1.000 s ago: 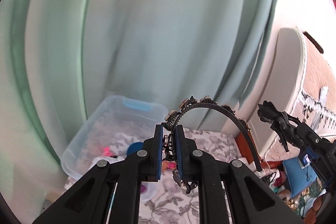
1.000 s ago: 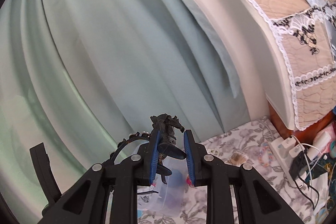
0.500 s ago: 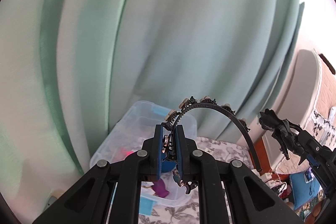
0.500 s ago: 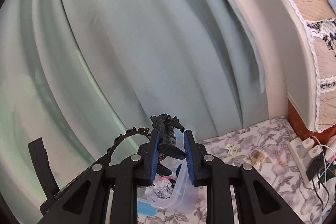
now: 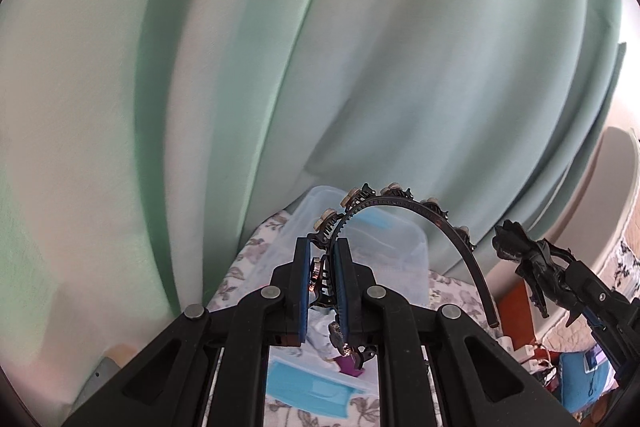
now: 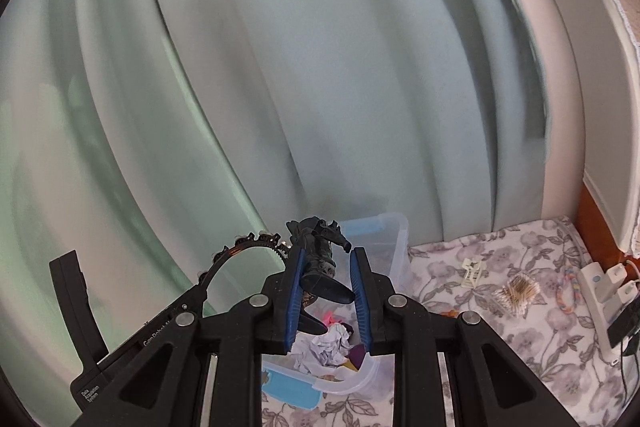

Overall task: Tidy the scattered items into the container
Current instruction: 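Carry the black figure with the right tool while the left tool carries the headband over the container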

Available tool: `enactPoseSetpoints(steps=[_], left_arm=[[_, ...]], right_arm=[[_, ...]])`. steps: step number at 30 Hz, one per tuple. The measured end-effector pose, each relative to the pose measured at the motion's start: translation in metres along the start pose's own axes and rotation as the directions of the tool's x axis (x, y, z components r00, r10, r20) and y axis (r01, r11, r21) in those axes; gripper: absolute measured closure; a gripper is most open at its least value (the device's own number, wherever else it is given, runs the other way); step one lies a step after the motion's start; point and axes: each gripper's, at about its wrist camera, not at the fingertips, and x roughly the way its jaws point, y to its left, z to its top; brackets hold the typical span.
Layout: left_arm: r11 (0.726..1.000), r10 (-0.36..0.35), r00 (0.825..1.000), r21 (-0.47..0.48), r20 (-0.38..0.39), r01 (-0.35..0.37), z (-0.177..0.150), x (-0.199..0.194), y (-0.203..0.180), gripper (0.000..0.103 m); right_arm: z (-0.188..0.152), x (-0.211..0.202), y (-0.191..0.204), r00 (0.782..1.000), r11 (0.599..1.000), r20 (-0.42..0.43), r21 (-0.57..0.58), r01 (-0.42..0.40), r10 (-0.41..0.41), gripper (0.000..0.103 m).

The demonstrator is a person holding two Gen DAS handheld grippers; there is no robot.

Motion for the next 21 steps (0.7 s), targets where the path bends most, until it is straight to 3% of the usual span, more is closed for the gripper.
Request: enactPoseSetpoints(steps=[9,21], left_arm=[[0.998,0.044,0.998,-0.042,-0.037,-0.046,-0.006,0.018,0.028,0.091],[0.993,0.109,0.991,-0.026,-0.080,-0.111,-0.017,0.042,0.039,0.091]], right_arm=[[-0.018,0.034,0.009,0.997,1.000,-0.079,-0.015,0.026,-0.027,0.078],[-0.033,0.079,0.002,0.983,0.998,-0.175,0.000,0.065,-0.064,0.078]])
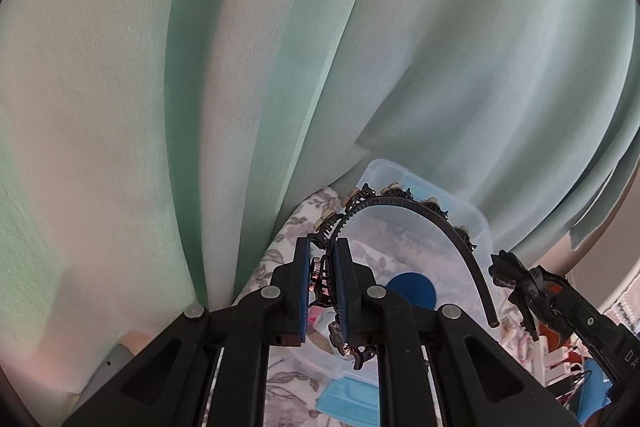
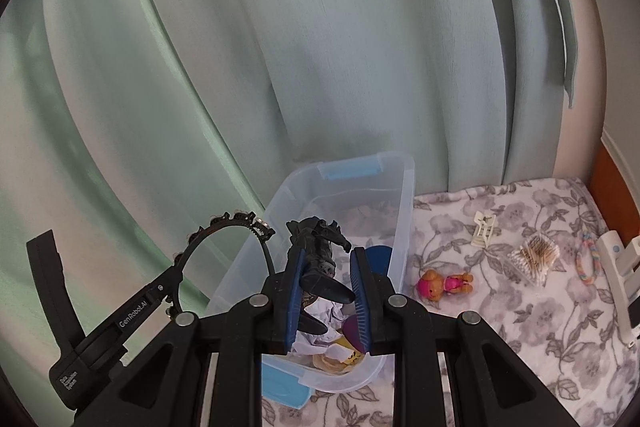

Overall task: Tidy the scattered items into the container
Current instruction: 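Carry the black figure with the right tool while the left tool carries the headband over the container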

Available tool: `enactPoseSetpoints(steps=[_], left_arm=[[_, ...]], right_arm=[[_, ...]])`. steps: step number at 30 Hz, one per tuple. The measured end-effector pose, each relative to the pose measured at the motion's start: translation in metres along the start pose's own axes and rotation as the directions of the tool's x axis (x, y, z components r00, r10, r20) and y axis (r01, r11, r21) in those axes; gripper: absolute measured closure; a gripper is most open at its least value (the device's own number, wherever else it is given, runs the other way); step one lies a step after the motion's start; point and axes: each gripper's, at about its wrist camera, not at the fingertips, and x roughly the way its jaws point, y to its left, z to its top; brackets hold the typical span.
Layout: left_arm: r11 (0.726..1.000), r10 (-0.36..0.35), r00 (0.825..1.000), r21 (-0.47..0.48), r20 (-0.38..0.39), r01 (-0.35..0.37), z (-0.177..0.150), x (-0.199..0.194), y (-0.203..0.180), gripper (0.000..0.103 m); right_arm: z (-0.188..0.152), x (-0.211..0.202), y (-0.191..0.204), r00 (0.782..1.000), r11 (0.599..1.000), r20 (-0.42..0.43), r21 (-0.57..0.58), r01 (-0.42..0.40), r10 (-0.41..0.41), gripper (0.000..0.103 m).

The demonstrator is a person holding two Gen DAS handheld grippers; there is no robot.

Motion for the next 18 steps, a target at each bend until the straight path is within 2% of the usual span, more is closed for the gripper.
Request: enactPoseSetpoints(steps=[11,16,18], left_arm=[[0.999,0.039,0.999,0.032,-0.031,-0.038,-0.008,0.017,-0.005,0.091],[0.997,0.062,0.997,0.049,-0.044,-0.060,-0.004,0.037,0.001,0.091],[0.995,0.079,0.996,0.065,-0.037,-0.076,-0.007,0.030,-0.010,0.091]], right_arm=[[-0.008,0.027,-0.011,0.998,1.000,-0.059,0.014,0.023,-0.022,0.078],[-0.011,0.038,-0.017,0.996,0.999,-0.078,0.020,0.031,-0.030,0.078],[-0.012,0.042,-0.020,0.996,0.999,-0.082,0.024,0.033,-0.031,0.078]])
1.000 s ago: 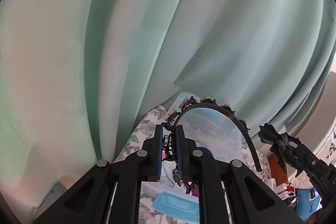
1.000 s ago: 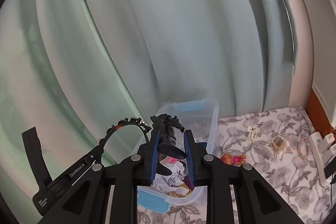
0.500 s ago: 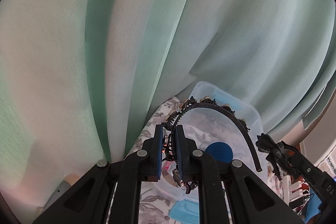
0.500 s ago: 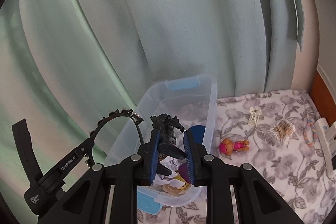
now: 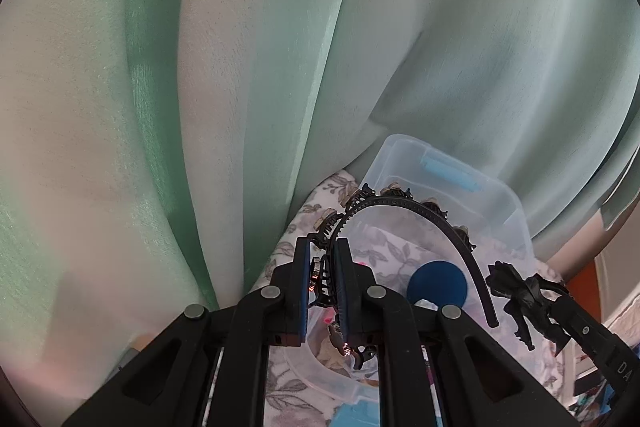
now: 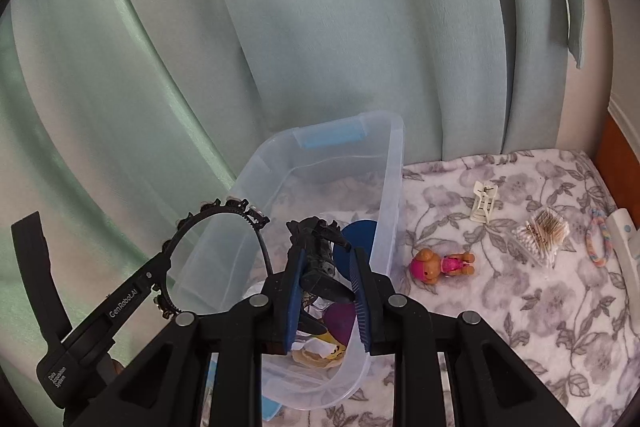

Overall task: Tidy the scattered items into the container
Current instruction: 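Carry the black figure with the right tool while the left tool carries the headband over the container, then open the right tool dropping the figure while the left tool releases the headband into the container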

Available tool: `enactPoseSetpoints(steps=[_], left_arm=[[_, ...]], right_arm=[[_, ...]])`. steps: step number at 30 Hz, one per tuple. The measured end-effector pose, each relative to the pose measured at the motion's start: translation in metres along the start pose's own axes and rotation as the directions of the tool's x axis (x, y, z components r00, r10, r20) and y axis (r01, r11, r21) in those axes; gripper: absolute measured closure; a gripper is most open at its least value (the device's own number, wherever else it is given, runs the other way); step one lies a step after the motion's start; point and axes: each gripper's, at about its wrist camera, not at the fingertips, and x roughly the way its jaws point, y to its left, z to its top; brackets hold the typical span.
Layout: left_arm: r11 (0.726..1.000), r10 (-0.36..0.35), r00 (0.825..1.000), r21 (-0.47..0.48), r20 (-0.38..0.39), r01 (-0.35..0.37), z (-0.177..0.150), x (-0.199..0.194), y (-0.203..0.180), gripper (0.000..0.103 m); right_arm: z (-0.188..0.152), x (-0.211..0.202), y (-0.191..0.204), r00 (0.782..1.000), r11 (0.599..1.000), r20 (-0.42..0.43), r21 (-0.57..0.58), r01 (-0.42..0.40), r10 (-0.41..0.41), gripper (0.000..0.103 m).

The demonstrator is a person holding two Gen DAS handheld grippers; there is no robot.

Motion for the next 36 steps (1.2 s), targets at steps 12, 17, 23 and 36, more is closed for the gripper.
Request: enactPoseSetpoints(steps=[12,17,23,36], left_arm=[[0.996,0.051,0.999,0.070,-0.003,-0.051,0.001,0.002,-0.008,0.091],[0.995,0.056,0.998,0.080,-0.012,-0.054,0.000,0.013,-0.012,0.091],[0.994,0.053,0.998,0.095,-0.014,-0.052,0.002,0.029,-0.022,0.091],[0.993,0.003,1.000,0.118,-0.007,-0.002,0.007,0.016,-0.031,0.091]], right_arm=[[-0.006,0.022,-0.007,0.999,1.000,-0.032,0.011,-0.003,0.004,0.078],[-0.007,0.024,-0.006,0.999,1.000,-0.037,0.001,-0.005,0.006,0.078],[-0.009,0.024,-0.003,0.999,1.000,-0.047,-0.006,-0.018,0.018,0.078],[-0.006,0.013,0.004,0.999,0.999,-0.037,-0.031,-0.038,0.037,0.075]])
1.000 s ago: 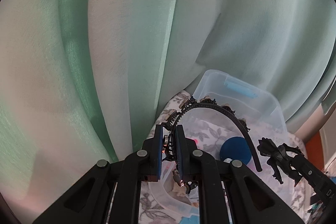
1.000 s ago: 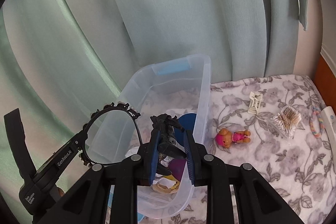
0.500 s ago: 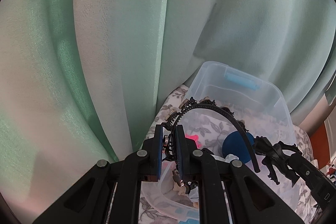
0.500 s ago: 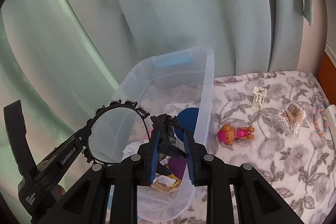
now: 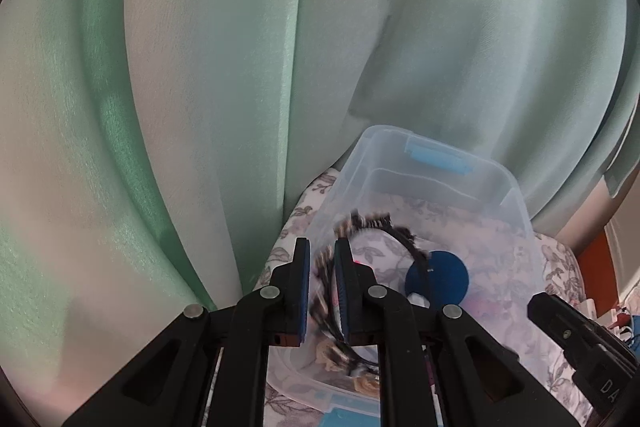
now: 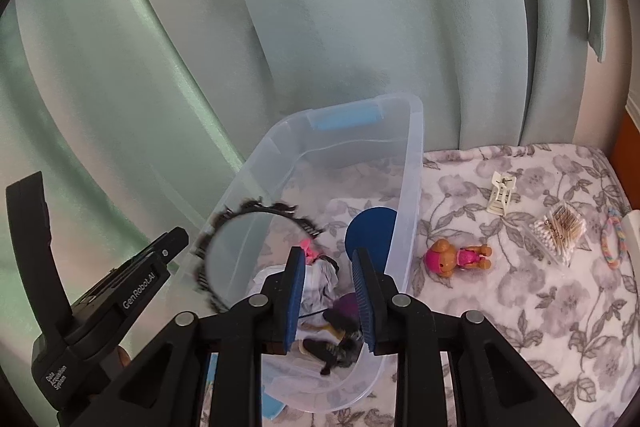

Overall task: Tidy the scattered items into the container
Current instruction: 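Open the right tool dropping the figure while the left tool releases the headband into the container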

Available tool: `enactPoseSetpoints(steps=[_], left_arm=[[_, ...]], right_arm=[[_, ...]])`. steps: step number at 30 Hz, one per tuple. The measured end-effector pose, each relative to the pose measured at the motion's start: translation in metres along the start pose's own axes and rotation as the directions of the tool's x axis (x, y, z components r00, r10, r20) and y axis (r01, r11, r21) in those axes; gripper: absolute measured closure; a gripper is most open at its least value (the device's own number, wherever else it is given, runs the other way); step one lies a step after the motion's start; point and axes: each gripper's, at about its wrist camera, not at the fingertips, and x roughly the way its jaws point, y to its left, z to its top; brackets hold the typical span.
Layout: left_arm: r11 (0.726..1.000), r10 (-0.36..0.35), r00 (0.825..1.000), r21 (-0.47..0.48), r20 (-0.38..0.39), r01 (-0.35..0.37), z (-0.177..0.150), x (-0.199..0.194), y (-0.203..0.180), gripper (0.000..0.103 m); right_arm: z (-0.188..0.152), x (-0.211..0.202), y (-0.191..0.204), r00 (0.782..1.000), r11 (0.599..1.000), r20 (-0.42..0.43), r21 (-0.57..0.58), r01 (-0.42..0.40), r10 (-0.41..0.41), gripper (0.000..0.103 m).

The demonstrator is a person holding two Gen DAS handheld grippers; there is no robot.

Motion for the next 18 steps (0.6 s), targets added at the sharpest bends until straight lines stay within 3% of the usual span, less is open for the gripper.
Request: enactPoseSetpoints(steps=[3,5,11,18], left_arm=[[1.000,-0.016,1.000,0.009,-0.002,0.016,0.001,0.003,-0.005,0.089],[1.000,-0.029,1.000,0.012,-0.006,0.029,0.002,0.007,-0.009,0.077],[0.997,-0.070,0.997,0.020,-0.008,0.070,0.001,-0.008,-0.016,0.058],[0.992,-0.114,0.993,0.045,0.000,0.114,0.000,-0.028,-0.029,0.045]], right_arm=[[-0.001,-0.006,0.000,1.000,1.000,0.011,0.004,-0.001,0.001,0.075],[-0.002,-0.010,-0.001,1.000,1.000,0.017,0.008,0.005,-0.005,0.075],[-0.002,-0.026,-0.008,0.999,0.999,0.031,0.030,0.026,-0.027,0.075],[-0.005,-0.048,-0.018,0.997,0.997,0.055,0.056,0.047,-0.050,0.066]])
